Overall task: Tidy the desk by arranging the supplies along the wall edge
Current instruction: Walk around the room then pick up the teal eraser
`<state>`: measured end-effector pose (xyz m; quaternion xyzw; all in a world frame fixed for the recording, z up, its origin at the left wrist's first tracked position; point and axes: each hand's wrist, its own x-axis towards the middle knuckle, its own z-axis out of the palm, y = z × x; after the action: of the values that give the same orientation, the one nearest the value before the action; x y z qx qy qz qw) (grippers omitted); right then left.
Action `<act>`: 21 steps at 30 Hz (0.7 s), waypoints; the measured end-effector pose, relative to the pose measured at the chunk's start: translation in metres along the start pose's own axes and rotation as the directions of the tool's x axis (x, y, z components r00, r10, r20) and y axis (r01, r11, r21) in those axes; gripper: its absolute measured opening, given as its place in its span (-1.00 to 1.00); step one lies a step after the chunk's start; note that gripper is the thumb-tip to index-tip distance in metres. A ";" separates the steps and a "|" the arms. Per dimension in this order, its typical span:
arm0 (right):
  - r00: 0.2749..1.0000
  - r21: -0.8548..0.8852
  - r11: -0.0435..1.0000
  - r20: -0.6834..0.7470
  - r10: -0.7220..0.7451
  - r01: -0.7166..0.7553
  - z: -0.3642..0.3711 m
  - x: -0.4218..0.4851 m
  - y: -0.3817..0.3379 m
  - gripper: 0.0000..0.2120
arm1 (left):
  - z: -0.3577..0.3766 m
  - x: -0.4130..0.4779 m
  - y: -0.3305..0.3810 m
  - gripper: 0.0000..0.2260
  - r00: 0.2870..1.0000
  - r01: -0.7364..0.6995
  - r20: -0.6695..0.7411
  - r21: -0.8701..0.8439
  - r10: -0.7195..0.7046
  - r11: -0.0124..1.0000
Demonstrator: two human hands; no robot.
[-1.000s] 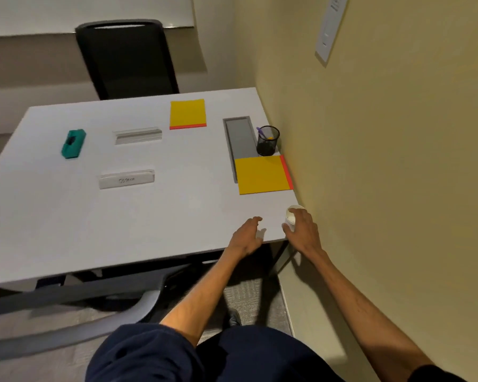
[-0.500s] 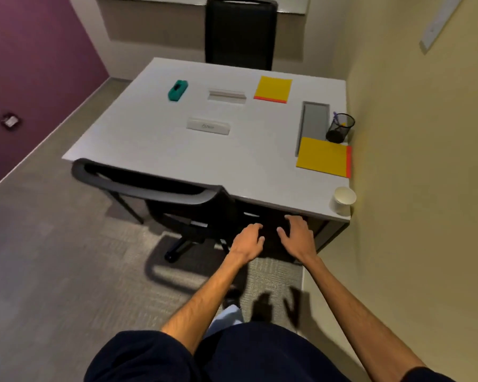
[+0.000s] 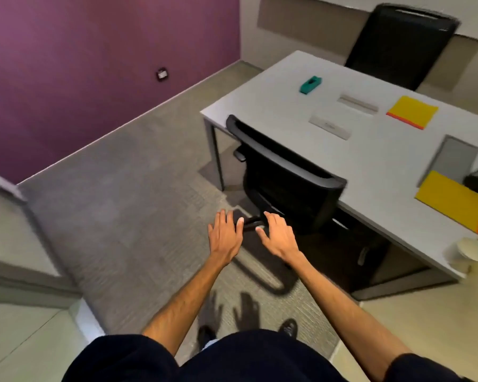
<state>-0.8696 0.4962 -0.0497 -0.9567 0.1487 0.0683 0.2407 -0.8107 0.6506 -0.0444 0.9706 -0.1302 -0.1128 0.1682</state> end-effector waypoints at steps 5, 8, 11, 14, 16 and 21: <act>0.986 0.037 0.986 0.007 -0.165 0.164 0.029 0.043 -0.119 -0.42 | -0.059 0.002 -0.102 -0.48 0.987 0.131 -0.089 -0.026 -0.133 0.991; 0.972 0.069 0.969 -0.021 -0.236 0.237 0.042 0.063 -0.183 -0.42 | -0.091 0.004 -0.157 -0.47 0.971 0.190 -0.141 -0.051 -0.195 0.981; 0.955 0.069 0.953 -0.042 -0.294 0.296 0.051 0.081 -0.237 -0.41 | -0.119 0.010 -0.203 -0.46 0.946 0.253 -0.191 -0.066 -0.261 0.965; 0.935 0.061 0.933 -0.042 -0.352 0.354 0.059 0.101 -0.278 -0.40 | -0.142 0.019 -0.238 -0.45 0.918 0.298 -0.245 -0.098 -0.313 0.950; 0.921 0.048 0.920 -0.037 -0.389 0.390 0.064 0.116 -0.301 -0.39 | -0.155 0.028 -0.257 -0.45 0.901 0.310 -0.278 -0.123 -0.333 0.943; 0.899 0.042 0.898 -0.025 -0.437 0.438 0.082 0.164 -0.349 -0.37 | -0.176 0.064 -0.301 -0.44 0.883 0.332 -0.304 -0.136 -0.358 0.934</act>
<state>-0.6087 0.7872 -0.0006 -0.9602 -0.0666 0.0017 0.2712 -0.6401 0.9579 -0.0011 0.9758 0.0786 0.0149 0.2034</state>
